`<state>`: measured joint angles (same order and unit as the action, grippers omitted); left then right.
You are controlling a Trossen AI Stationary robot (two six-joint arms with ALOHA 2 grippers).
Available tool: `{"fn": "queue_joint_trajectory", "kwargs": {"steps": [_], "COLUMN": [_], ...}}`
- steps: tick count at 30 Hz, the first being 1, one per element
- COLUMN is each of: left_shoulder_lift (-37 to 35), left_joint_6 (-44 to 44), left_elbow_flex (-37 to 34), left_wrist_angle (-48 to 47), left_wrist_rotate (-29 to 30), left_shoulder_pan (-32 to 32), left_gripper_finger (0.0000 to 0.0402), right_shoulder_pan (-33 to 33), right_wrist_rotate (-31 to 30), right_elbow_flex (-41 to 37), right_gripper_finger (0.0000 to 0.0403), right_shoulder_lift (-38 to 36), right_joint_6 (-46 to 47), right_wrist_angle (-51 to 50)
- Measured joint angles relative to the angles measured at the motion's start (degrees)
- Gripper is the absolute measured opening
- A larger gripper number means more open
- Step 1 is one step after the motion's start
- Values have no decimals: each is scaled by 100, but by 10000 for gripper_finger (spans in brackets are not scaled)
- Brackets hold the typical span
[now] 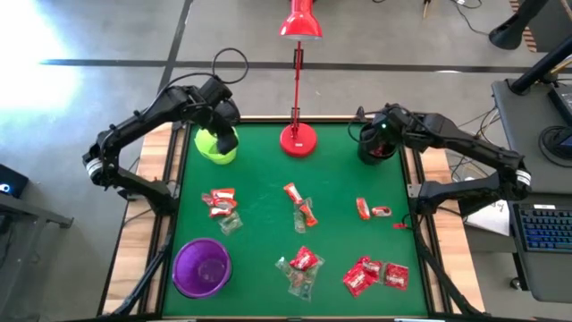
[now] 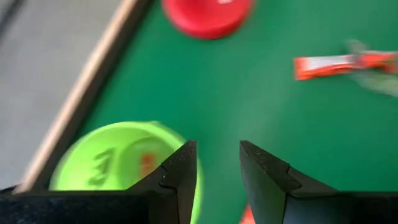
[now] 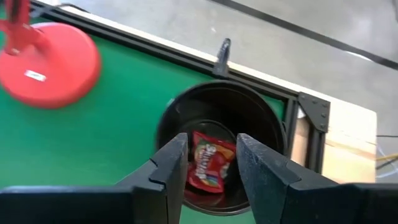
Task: Sort candy
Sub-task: Put the orange candy into the violet bucket
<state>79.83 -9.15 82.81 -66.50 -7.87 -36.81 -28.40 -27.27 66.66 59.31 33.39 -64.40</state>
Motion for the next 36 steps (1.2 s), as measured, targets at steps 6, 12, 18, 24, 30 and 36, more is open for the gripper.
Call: {"fn": "queue_joint_trajectory", "kwargs": {"steps": [6,12,18,24,30,36], "left_shoulder_lift": [1,47,219,505,908,1347], "left_joint_6": [96,405,578,496,-491,-1750], "left_elbow_flex": [0,0,0,0,0,0], "left_wrist_angle": [-91,8,16,423,724,1025], "left_wrist_rotate": [-217,-201,-169,-164,-158,-160], "left_shoulder_pan": [487,1044,1559,1956,2183,2266], "left_gripper_finger": [129,160,162,157,153,153], "right_shoulder_pan": [2,30,204,611,1182,1682], "right_wrist_rotate": [71,863,1430,1445,1442,1428], "right_elbow_flex": [135,120,111,111,111,109], "right_gripper_finger": [131,132,130,134,135,136], "right_shoulder_lift": [0,0,-2,-2,-4,-4], "right_joint_6": [0,27,264,574,964,1360], "right_wrist_angle": [-1,-9,-11,-9,-13,-13]}}
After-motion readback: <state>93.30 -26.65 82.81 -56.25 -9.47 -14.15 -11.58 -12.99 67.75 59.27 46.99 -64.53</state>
